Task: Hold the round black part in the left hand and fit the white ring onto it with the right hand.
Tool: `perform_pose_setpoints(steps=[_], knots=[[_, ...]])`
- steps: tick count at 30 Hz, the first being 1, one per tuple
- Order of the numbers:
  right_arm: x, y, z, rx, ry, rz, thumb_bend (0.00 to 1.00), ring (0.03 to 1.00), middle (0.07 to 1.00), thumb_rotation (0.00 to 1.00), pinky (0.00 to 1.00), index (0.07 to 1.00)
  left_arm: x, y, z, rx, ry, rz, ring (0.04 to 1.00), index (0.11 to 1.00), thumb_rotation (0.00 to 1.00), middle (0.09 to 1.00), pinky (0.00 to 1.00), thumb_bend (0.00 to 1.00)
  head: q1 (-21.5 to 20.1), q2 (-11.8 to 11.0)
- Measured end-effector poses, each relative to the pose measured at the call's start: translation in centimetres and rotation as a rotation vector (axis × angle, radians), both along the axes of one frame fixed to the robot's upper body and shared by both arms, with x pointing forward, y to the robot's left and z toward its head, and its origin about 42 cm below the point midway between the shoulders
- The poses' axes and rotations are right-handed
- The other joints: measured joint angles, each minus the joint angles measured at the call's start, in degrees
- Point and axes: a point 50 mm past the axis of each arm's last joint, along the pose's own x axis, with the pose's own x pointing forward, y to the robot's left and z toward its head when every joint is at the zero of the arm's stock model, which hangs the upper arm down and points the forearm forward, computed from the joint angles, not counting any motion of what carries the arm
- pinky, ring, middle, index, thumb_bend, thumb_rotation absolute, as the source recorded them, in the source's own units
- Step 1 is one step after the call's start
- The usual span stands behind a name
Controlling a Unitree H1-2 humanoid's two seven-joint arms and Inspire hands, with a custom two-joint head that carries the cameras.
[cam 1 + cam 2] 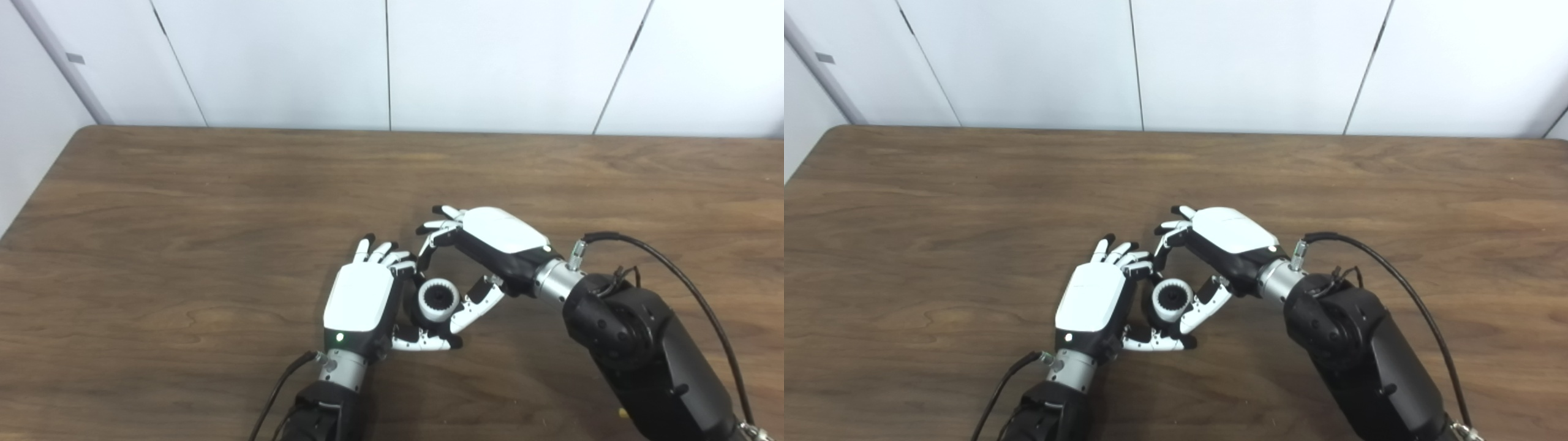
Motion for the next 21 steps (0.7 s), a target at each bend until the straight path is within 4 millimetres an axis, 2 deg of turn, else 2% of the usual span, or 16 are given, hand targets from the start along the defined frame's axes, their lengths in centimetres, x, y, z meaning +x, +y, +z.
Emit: perform_pose_setpoints(steps=[11, 16, 21], knots=[[0.1, -0.8, 0.1, 0.019, 0.001, -0.023, 1.0, 1.0, 0.894, 0.26, 0.99, 0.616, 0.0, 0.0, 0.0, -0.001, -0.002, 0.001, 0.885, 0.483, 0.06, 0.782, 1.0, 0.52, -0.26, 0.0], [0.4, -3.1, 0.8, 0.021, -0.012, -0.067, 0.99, 1.0, 0.894, 0.27, 0.99, 0.629, 0.1, 0.1, 0.0, 0.0, -0.003, 0.004, 0.885, 0.482, 0.06, 0.785, 1.0, 0.52, -0.88, -0.35], [0.7, -5.9, 1.6, 0.009, -0.029, -0.135, 1.0, 1.0, 0.892, 0.27, 0.95, 0.651, 0.1, 0.4, 0.0, -0.006, -0.002, 0.003, 0.88, 0.482, 0.06, 0.782, 1.0, 0.52, -1.32, -0.53]])
